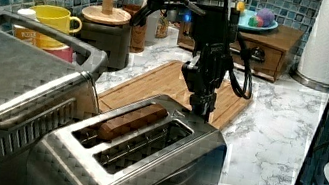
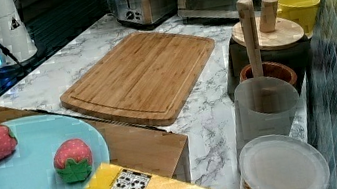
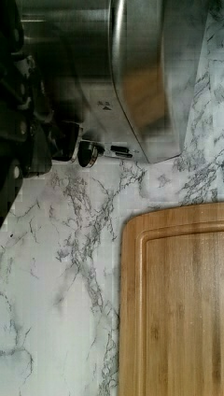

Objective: Turn on the toaster.

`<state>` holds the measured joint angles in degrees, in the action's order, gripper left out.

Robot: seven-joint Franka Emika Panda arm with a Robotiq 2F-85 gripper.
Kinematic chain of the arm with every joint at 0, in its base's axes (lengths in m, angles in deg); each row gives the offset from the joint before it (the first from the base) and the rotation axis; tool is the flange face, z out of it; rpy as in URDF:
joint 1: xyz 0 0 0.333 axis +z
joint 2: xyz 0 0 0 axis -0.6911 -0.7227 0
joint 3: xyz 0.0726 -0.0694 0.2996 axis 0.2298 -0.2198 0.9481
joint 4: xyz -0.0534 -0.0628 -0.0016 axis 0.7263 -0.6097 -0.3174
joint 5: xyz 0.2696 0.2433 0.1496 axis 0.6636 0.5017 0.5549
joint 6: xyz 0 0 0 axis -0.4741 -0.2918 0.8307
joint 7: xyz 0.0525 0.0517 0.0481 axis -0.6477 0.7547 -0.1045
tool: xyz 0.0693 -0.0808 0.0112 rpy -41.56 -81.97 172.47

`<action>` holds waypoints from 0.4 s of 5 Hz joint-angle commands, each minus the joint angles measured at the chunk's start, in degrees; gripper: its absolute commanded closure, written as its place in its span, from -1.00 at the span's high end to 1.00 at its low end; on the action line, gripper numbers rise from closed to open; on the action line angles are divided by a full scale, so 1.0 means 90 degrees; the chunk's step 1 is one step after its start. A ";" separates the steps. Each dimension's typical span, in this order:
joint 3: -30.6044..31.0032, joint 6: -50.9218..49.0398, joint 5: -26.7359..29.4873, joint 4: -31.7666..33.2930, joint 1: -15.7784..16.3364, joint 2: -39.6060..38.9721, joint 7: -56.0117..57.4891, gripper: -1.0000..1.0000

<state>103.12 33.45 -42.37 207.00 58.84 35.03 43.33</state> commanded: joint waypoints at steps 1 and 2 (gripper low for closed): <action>0.0261 0.0269 0.0635 0.1183 0.0415 0.0687 -0.0238 -1.00; 0.0317 0.0609 0.1049 0.1257 0.0600 0.0164 0.0027 -1.00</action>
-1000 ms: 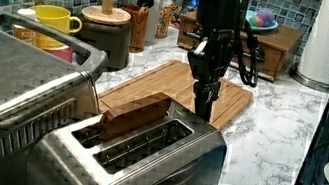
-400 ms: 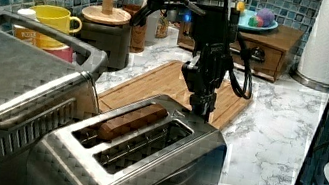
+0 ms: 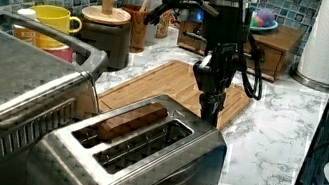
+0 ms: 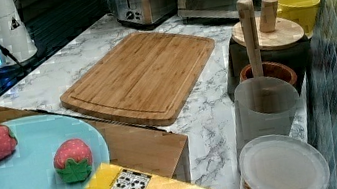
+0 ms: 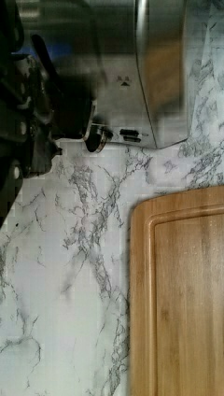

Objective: Turn on the toaster.

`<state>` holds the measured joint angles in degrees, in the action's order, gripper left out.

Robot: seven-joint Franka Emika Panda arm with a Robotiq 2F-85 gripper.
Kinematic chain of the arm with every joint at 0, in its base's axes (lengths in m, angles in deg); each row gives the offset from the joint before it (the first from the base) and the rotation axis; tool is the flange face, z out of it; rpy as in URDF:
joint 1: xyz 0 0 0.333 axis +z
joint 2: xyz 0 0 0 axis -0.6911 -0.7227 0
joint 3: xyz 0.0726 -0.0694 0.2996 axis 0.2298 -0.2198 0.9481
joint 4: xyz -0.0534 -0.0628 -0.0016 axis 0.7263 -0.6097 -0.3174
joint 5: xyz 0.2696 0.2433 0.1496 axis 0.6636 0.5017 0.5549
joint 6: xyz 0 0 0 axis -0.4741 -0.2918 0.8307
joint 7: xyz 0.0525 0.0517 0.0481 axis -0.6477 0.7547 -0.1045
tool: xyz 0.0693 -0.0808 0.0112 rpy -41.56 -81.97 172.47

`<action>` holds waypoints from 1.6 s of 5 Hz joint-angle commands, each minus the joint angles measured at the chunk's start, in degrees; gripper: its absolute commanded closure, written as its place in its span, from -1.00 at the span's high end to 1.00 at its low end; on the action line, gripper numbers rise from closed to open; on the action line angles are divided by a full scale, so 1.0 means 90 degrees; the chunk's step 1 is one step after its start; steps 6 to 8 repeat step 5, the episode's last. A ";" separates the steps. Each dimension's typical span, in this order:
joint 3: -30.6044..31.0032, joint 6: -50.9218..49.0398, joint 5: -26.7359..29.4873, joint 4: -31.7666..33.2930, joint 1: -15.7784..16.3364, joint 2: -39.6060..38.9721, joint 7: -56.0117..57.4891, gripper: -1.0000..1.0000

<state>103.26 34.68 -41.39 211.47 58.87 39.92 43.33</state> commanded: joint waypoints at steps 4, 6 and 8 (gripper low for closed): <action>0.0622 0.1445 0.1640 -0.0100 0.0836 -0.1994 0.0319 -1.00; 0.0603 0.1612 0.1409 -0.0187 0.0771 -0.1908 0.0087 -1.00; 0.0603 0.1612 0.1409 -0.0187 0.0771 -0.1908 0.0087 -1.00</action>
